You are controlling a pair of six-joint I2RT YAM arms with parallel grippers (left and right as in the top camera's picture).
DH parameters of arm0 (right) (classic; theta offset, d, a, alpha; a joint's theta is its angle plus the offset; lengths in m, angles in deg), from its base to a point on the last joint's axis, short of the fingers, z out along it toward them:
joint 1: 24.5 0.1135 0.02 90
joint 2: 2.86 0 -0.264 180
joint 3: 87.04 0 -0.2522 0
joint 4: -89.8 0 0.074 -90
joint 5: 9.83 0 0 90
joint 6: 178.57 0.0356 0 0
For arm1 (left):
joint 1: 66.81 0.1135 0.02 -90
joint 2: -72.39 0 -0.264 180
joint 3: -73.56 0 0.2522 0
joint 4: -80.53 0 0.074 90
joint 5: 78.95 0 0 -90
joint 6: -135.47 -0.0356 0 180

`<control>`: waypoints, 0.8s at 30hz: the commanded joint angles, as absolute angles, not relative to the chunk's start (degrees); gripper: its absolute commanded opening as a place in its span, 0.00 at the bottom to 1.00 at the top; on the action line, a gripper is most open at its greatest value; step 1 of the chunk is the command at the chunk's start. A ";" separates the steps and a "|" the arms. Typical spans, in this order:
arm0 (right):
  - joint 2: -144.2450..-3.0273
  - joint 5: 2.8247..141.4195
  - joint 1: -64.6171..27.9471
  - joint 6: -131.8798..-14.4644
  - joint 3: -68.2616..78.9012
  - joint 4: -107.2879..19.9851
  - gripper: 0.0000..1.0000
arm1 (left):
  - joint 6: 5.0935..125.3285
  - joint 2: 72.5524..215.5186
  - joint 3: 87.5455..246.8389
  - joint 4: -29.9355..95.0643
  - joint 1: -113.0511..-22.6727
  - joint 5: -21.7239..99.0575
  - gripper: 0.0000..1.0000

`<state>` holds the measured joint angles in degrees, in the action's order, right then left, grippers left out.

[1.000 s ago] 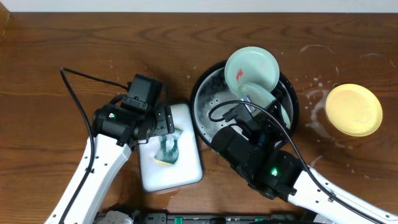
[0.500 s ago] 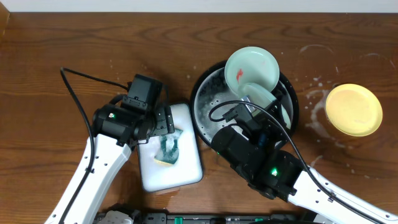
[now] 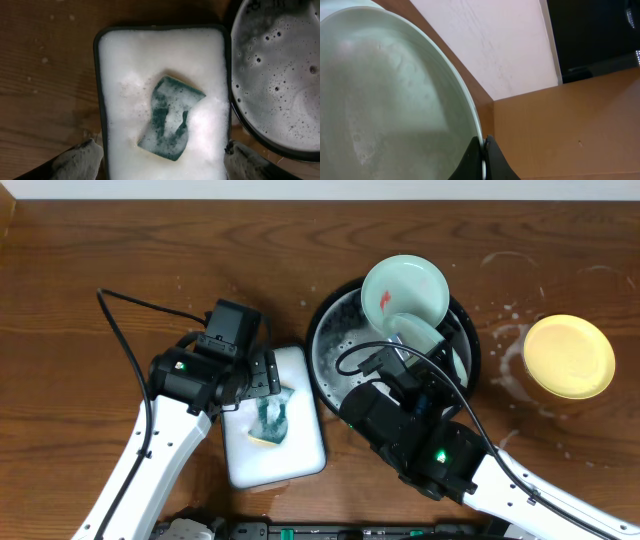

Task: Clean dirty plates on tray and stack at the side
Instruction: 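Lift the pale green plate out of the black tray with the right gripper, then place the pale green plate onto the yellow plate, release right gripper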

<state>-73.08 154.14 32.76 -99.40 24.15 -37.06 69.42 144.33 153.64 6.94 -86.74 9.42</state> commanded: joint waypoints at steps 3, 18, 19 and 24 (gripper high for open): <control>-72.51 156.54 33.24 -99.38 23.73 -37.21 0.01 | 69.09 144.29 153.97 6.65 -86.49 9.33 0.83; -72.51 156.17 31.62 -92.60 23.73 -37.06 0.01 | 69.09 144.29 153.97 6.65 -86.49 9.33 0.83; -72.51 155.01 30.70 -91.01 23.73 -36.91 0.01 | 69.09 144.31 153.97 6.65 -86.49 9.33 0.83; -72.51 140.20 21.22 -83.07 23.76 -35.62 0.01 | 69.09 144.29 153.97 6.65 -86.49 9.31 0.83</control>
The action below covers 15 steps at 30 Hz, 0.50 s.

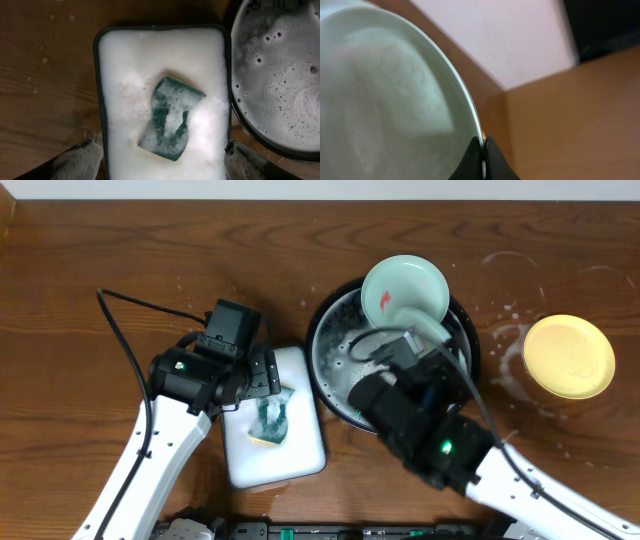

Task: Clean dirty plates on tray and stack at the side
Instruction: 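Place the pale green plate onto the yellow plate, release right gripper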

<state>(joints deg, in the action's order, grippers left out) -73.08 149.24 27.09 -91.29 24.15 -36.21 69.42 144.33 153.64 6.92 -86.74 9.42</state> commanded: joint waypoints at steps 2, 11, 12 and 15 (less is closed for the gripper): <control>-72.51 132.55 15.27 -79.69 23.76 -35.25 0.01 | 69.09 144.29 153.97 6.65 -86.49 9.33 0.83; -70.63 89.90 -15.83 -69.37 23.73 -35.53 0.01 | 69.09 144.29 153.97 6.67 -86.49 9.33 0.83; -70.46 84.90 -20.16 -68.89 23.73 -35.71 0.01 | 69.09 144.31 153.97 6.65 -86.49 9.33 0.83; -70.61 75.00 -31.48 -68.84 23.73 -35.95 0.01 | 69.09 144.29 153.97 6.65 -86.49 9.33 0.83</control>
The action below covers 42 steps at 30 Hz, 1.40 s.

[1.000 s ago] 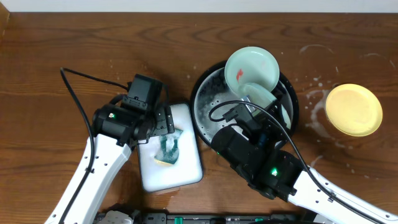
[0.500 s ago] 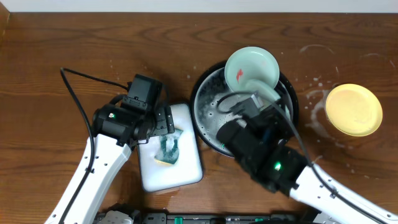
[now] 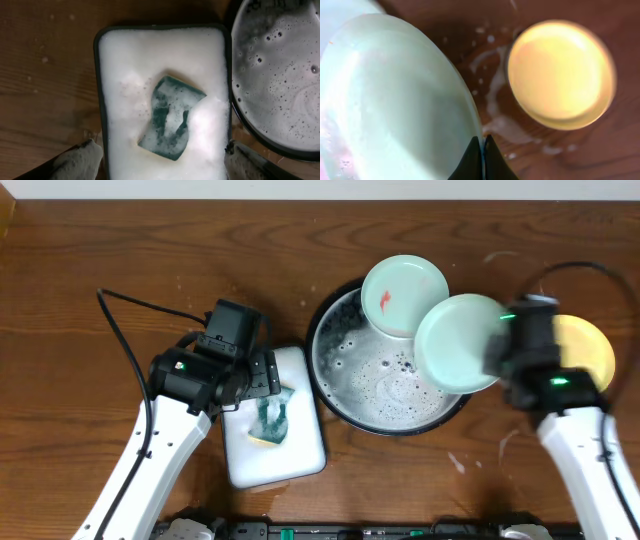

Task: Clean dirty plates on tray and stack at the side
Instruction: 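Place the pale green plate onto the yellow plate, release right gripper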

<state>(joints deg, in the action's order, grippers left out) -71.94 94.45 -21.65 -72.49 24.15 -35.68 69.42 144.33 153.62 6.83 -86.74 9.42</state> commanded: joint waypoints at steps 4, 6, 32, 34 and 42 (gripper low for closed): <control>-71.48 72.79 -44.92 -67.16 23.76 -36.25 0.01 | 69.09 144.29 153.97 6.65 -86.49 9.33 0.83; -72.60 72.81 -50.58 -65.96 23.76 -37.24 0.01 | 69.09 144.29 153.97 6.67 -86.49 9.33 0.83; -78.37 59.94 -58.54 -67.73 23.69 -52.14 0.50 | 69.09 144.29 153.97 6.67 -86.49 9.33 0.83; -73.63 59.94 -54.02 -68.47 23.69 -50.04 0.50 | 69.09 144.29 153.97 6.65 -86.49 9.33 0.83; -64.64 60.24 -34.35 -77.43 23.73 -33.30 0.50 | 69.09 144.29 153.97 6.65 -86.49 9.31 0.83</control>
<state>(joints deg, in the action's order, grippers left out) -64.58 60.57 -40.01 -71.60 23.84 -37.65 69.42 144.33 153.62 6.81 -86.74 9.42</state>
